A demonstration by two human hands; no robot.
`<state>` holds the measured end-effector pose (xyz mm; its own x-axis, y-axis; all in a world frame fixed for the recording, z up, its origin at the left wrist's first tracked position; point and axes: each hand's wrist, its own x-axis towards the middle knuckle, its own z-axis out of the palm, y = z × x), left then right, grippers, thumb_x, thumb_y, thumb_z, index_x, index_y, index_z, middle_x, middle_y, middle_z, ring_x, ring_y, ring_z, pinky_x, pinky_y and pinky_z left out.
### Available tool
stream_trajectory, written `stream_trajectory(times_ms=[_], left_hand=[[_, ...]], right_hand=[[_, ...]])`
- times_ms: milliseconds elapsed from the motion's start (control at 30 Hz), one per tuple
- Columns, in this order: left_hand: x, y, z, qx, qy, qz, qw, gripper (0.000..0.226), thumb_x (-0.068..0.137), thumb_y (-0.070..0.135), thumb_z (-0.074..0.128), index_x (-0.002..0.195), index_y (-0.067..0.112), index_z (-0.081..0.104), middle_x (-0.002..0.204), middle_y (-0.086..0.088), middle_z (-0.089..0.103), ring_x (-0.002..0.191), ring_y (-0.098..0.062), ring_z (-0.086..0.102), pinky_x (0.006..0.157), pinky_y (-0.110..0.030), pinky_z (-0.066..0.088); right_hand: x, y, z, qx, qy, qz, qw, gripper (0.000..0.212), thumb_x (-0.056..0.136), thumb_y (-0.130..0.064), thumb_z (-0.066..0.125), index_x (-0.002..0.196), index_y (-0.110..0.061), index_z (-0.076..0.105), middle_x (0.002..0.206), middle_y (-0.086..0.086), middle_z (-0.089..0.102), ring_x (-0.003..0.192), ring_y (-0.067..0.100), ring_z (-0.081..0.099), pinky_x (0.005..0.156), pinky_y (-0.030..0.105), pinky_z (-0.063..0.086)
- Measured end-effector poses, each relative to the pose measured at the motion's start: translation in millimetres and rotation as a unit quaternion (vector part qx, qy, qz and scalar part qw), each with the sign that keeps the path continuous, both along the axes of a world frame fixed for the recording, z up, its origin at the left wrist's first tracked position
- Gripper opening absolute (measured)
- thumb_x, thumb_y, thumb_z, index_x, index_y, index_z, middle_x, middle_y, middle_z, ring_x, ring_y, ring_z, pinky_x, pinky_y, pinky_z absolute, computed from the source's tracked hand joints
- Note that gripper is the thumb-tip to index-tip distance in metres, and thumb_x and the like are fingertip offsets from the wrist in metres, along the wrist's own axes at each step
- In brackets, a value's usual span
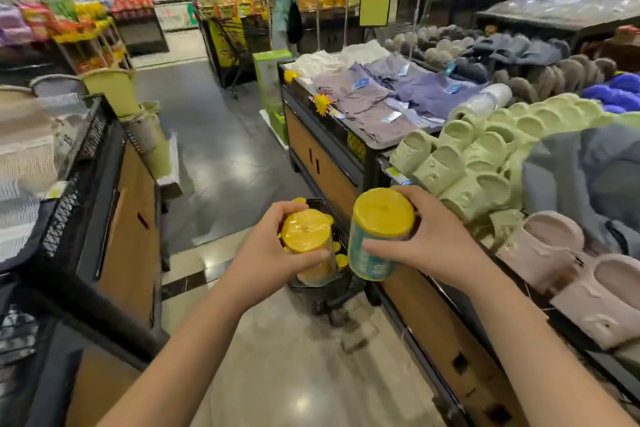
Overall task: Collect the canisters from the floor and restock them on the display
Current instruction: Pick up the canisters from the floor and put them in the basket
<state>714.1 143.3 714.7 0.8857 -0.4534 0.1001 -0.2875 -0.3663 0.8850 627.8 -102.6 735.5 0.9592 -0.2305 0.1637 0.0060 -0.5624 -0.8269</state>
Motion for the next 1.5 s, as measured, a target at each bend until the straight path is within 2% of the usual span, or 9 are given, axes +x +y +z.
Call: stream_trajectory(times_ms=[233,467,600,667,800,967,1233,1333,1500], left_hand=[[99,-26,-27,0.022,0.014,0.043,0.999,0.073,0.067,0.036,0.094,0.126,0.036,0.051,0.118,0.020,0.060,0.105,0.004,0.061,0.091,-0.029,0.056],[218,-45,-96,0.065,0.037,0.018,0.997,0.077,0.068,0.038,0.092,0.131,0.040,0.049,0.126,0.026,0.051,0.113,0.004,0.055,0.094,-0.027,0.051],[275,-61,-145,0.115,0.055,0.004,0.992,0.073,0.071,0.033,0.089,0.131,0.037,0.048,0.129,0.013,0.048,0.117,-0.007,0.050,0.093,-0.022,0.041],[297,-69,-170,0.128,0.073,-0.008,0.989,0.070,0.071,0.031,0.089,0.127,0.037,0.047,0.128,0.010,0.046,0.117,-0.007,0.048,0.091,-0.018,0.039],[325,-84,-236,0.142,0.091,-0.007,0.986,0.071,0.062,0.053,0.084,0.122,0.042,0.048,0.125,0.013,0.044,0.114,0.001,0.044,0.090,0.000,0.031],[353,-105,-342,0.169,0.121,-0.013,0.978,0.071,0.066,0.041,0.090,0.124,0.042,0.050,0.124,0.020,0.045,0.114,0.007,0.045,0.093,-0.004,0.032],[372,-134,-482,0.258,0.083,-0.031,0.962,0.071,0.069,0.024,0.088,0.133,0.020,0.058,0.130,0.003,0.054,0.123,-0.016,0.049,0.095,-0.017,0.029],[374,-136,-513,0.275,0.096,-0.041,0.956,0.075,0.071,0.019,0.088,0.138,0.019,0.053,0.132,0.004,0.044,0.120,-0.014,0.045,0.093,-0.011,0.024],[377,-143,-548,0.330,0.099,-0.074,0.936,0.080,0.068,0.015,0.088,0.140,0.016,0.052,0.135,-0.004,0.037,0.127,-0.023,0.045,0.099,-0.015,0.030]], right_hand=[[116,-32,-20,-0.021,0.034,0.049,0.998,0.078,0.063,-0.045,0.094,0.127,-0.044,0.049,0.119,-0.023,0.055,0.104,-0.008,0.055,0.076,0.014,0.044],[230,-55,-68,-0.038,0.084,0.026,0.995,0.081,0.062,-0.046,0.093,0.128,-0.043,0.047,0.118,-0.025,0.051,0.107,-0.004,0.054,0.080,0.017,0.045],[288,-67,-103,-0.053,0.125,0.010,0.991,0.084,0.064,-0.043,0.093,0.133,-0.036,0.045,0.119,-0.019,0.051,0.104,-0.003,0.052,0.076,0.008,0.040],[314,-72,-119,-0.040,0.135,0.018,0.990,0.066,0.067,-0.032,0.092,0.120,-0.030,0.052,0.109,-0.014,0.056,0.098,-0.002,0.056,0.069,0.014,0.046],[367,-87,-170,-0.035,0.147,0.031,0.988,0.041,0.068,-0.019,0.089,0.087,0.003,0.060,0.080,0.016,0.058,0.072,0.026,0.059,0.065,0.049,0.047],[416,-104,-257,-0.061,0.149,0.050,0.986,0.037,0.067,-0.015,0.088,0.087,0.004,0.064,0.084,0.010,0.061,0.081,0.021,0.055,0.064,0.041,0.045],[422,-114,-378,-0.072,0.156,0.017,0.985,0.052,0.068,-0.019,0.091,0.111,-0.021,0.062,0.099,-0.023,0.046,0.092,-0.006,0.042,0.077,-0.001,0.035],[419,-119,-409,-0.060,0.172,-0.004,0.983,0.067,0.068,-0.027,0.091,0.115,-0.047,0.047,0.113,-0.021,0.043,0.095,-0.009,0.043,0.074,0.003,0.035],[420,-125,-430,-0.040,0.163,-0.019,0.986,0.069,0.067,-0.027,0.093,0.108,-0.055,0.045,0.112,-0.028,0.039,0.101,-0.011,0.045,0.071,0.000,0.036]])
